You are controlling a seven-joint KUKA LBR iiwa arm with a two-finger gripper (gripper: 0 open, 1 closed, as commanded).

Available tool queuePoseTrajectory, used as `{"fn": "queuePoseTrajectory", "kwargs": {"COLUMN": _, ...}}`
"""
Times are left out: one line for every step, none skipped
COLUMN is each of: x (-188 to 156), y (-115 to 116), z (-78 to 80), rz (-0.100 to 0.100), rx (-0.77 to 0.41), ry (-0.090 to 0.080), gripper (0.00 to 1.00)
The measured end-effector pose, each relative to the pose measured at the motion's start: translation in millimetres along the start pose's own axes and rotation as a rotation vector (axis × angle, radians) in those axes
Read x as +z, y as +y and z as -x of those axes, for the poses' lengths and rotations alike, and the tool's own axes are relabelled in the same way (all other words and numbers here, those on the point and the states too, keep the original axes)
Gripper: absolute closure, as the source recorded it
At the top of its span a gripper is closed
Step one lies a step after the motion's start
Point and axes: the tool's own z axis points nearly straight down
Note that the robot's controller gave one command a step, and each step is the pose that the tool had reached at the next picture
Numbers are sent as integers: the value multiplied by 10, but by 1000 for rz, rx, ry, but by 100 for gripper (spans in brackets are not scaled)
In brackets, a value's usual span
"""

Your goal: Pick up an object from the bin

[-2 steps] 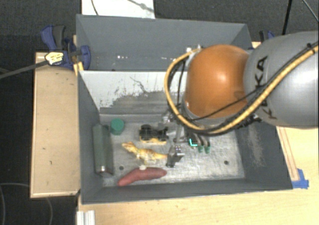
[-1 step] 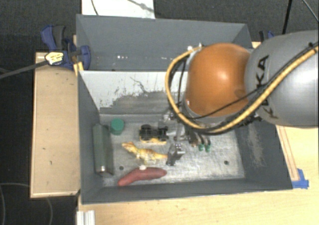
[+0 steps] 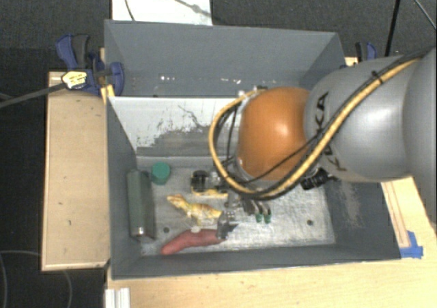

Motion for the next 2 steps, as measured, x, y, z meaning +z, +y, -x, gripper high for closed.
{"fn": "queuePoseTrajectory", "kwargs": {"x": 28, "y": -101, "z": 816, "rz": -1, "rx": -89, "ry": 5, "gripper": 0}}
{"fn": "queuePoseTrajectory", "kwargs": {"x": 115, "y": 71, "z": 251, "rz": -2, "rx": 134, "ry": 5, "gripper": 0}}
